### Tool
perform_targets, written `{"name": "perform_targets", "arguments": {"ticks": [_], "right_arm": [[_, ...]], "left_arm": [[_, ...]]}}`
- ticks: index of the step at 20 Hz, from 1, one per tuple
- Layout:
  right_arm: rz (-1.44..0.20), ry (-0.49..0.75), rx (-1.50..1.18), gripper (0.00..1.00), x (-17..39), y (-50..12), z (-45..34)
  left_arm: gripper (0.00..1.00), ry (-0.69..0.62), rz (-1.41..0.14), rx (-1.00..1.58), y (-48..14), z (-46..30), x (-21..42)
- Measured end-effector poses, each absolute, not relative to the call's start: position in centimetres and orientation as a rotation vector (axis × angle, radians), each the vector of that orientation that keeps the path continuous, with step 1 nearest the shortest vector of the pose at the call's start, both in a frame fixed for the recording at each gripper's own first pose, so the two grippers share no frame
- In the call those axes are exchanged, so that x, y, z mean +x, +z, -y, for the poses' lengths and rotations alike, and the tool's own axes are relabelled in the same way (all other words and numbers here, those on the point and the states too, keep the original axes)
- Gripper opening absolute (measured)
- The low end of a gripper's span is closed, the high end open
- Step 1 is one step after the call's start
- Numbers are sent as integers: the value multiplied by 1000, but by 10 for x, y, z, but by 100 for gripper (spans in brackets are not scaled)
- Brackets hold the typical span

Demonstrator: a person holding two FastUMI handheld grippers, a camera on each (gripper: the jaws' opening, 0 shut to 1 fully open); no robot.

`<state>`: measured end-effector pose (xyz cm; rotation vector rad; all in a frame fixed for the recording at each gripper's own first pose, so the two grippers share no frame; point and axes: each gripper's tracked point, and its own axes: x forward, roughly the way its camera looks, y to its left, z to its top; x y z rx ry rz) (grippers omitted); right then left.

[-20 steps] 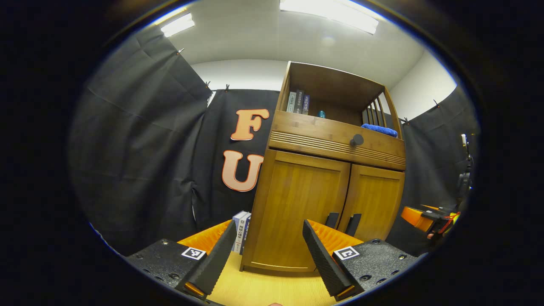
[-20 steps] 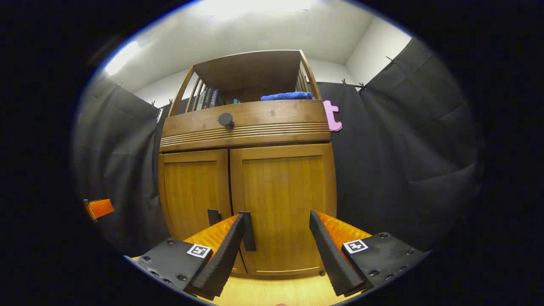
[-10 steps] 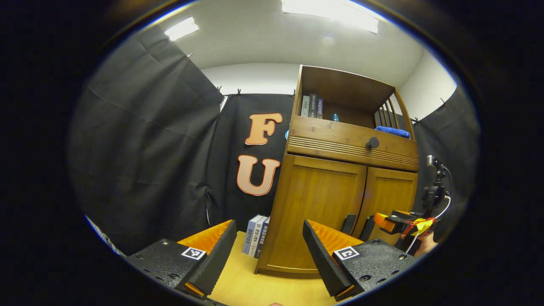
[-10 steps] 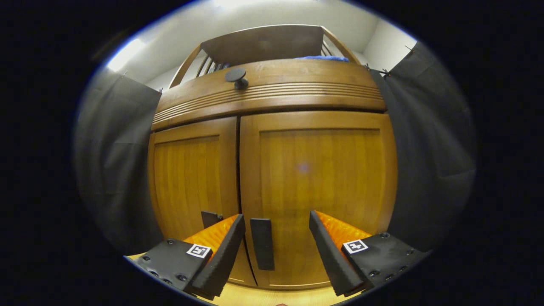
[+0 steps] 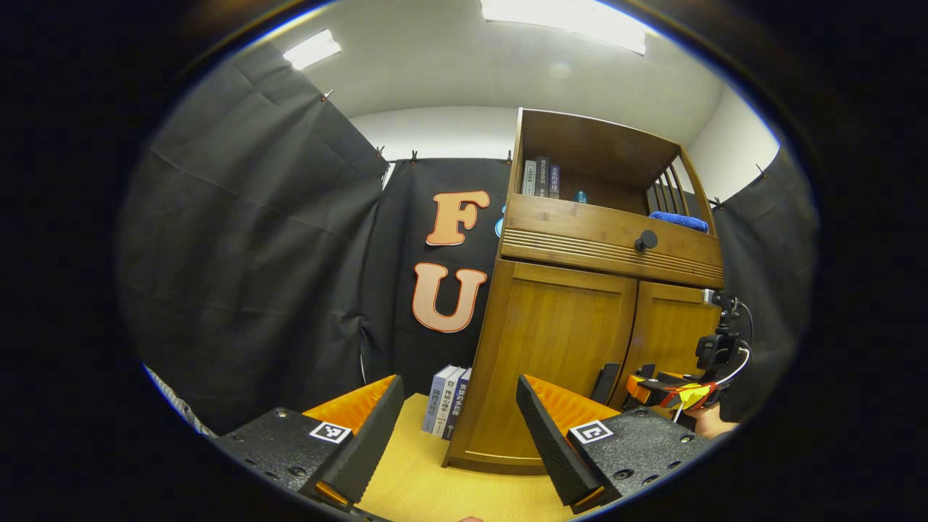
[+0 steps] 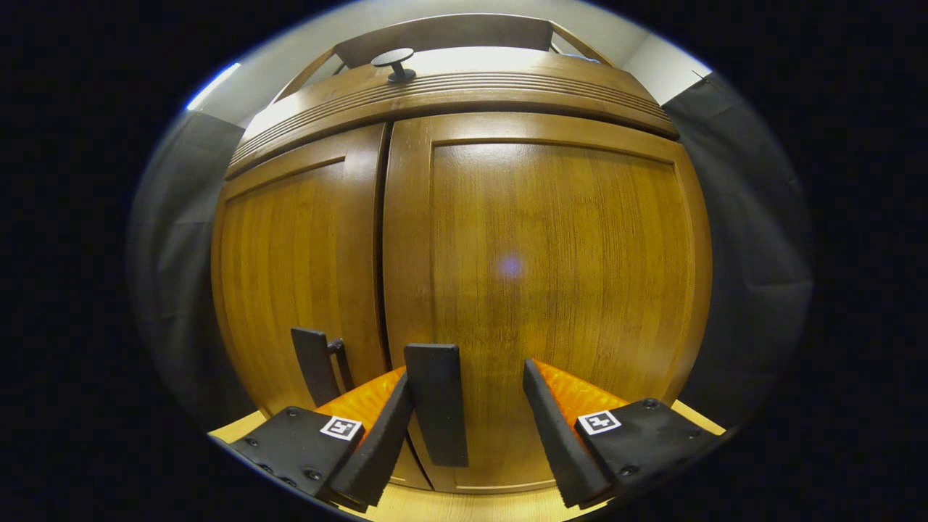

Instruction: Open the right door of the double-door shoe cabinet with the right hand, and open the left door with the left hand.

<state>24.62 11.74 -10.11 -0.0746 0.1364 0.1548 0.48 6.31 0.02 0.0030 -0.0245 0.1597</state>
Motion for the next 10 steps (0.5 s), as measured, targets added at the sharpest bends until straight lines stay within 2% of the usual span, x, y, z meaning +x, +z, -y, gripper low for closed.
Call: {"name": "perform_targets", "arguments": {"ticks": [1,4,5,6,7,8,10], "right_arm": [[-145,153,-69,86,248,-102,-117],[-134,156,-79,86,248,-102,-117],[-133,153,-88,98,248,-103,-116],[-132,160,-87,86,249,-104,-118],[-134,165,-79,86,248,-106,-121],[-146,191,-65,80,246,-110,-127],[-184,236,-47,58,245,-120,-139]], "left_arm": [[95,162,27,3,0,-64,6],[95,166,24,10,-1,-66,7],[95,167,23,14,-2,-66,6],[95,166,24,19,-2,-66,5],[95,165,25,24,-2,-66,4],[95,165,27,28,-1,-66,3],[95,162,28,34,-2,-65,1]]}}
